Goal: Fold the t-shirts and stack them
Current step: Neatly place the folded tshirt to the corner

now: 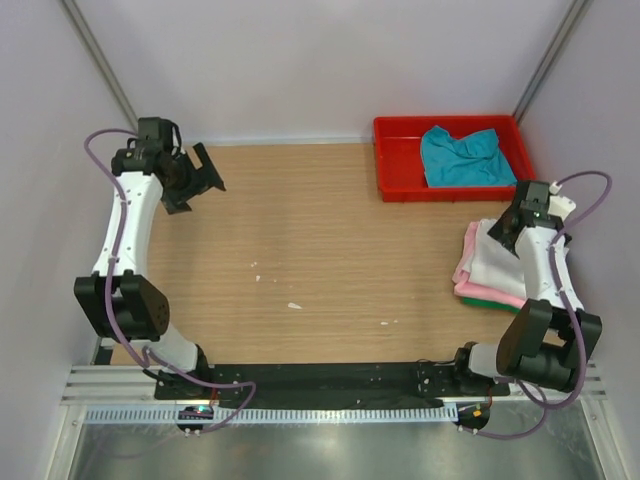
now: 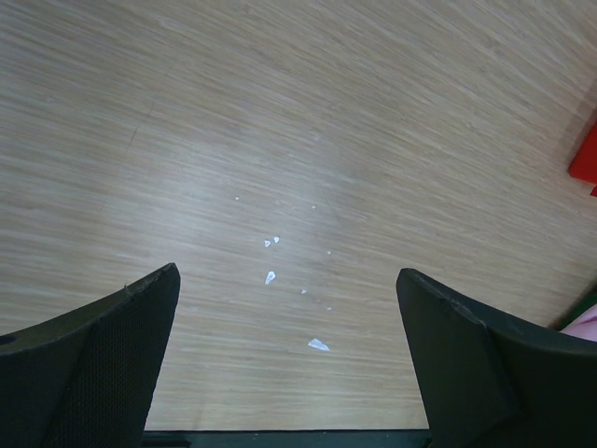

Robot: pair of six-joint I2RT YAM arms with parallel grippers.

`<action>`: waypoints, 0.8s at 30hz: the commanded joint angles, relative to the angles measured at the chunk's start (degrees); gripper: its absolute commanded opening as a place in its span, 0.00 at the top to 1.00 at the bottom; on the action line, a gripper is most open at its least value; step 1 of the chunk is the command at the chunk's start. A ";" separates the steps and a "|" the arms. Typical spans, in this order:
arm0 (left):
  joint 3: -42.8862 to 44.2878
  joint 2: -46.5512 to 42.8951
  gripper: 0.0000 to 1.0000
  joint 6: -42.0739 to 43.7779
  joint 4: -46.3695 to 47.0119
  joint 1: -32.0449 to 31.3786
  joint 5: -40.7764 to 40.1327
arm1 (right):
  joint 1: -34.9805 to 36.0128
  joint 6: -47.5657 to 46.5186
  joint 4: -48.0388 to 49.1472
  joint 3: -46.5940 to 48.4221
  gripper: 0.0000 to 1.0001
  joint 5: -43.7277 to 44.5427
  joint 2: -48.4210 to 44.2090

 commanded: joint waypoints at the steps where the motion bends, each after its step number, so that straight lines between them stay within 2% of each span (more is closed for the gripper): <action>1: 3.52 -2.79 0.00 2.07 1.43 0.29 -0.17 | -0.04 -3.36 -2.01 14.05 0.00 -1.36 -5.43; 3: 7.72 -2.71 0.00 2.86 1.16 0.29 0.27 | -0.04 -6.26 -3.86 20.49 0.00 -4.34 -6.40; 7: 13.88 -3.58 0.00 3.83 1.60 0.37 4.21 | -0.04 -11.62 -9.21 37.35 0.00 -16.53 -6.06; 10: 16.09 -6.57 0.00 5.84 1.96 0.37 4.31 | -0.04 -11.37 -11.68 43.27 0.00 -23.91 -6.22; 12: 15.84 -9.64 0.00 6.99 1.69 0.37 3.61 | -0.04 -11.37 -12.04 43.99 0.00 -28.41 -7.54; 16: 7.95 -19.03 0.00 4.99 5.81 0.29 2.82 | 1.70 -9.70 -8.45 36.73 0.00 -31.95 -13.94; 17: 1.57 -21.49 0.00 3.15 8.87 0.46 2.99 | 3.11 -7.09 -8.18 34.95 0.00 -30.21 -15.26; 19: -5.75 -30.10 0.00 -2.56 14.40 0.38 3.78 | 4.87 -5.31 -7.74 28.13 0.00 -33.34 -18.87; 20: -13.79 -33.09 0.00 -4.24 16.00 0.37 4.22 | 6.88 -4.26 -7.65 25.47 0.00 -33.71 -20.27; 21: -16.74 -39.12 0.00 -6.69 17.06 0.37 5.44 | 8.30 -2.34 -7.47 22.83 0.00 -33.97 -24.03; 22: -19.73 -41.44 0.00 -7.15 17.51 0.20 5.80 | 9.70 -2.32 -7.30 17.59 0.00 -33.89 -26.07; 24: -24.93 -45.41 0.00 -7.16 15.85 -1.37 2.58 | 12.70 -2.23 -7.12 12.81 0.00 -32.14 -33.42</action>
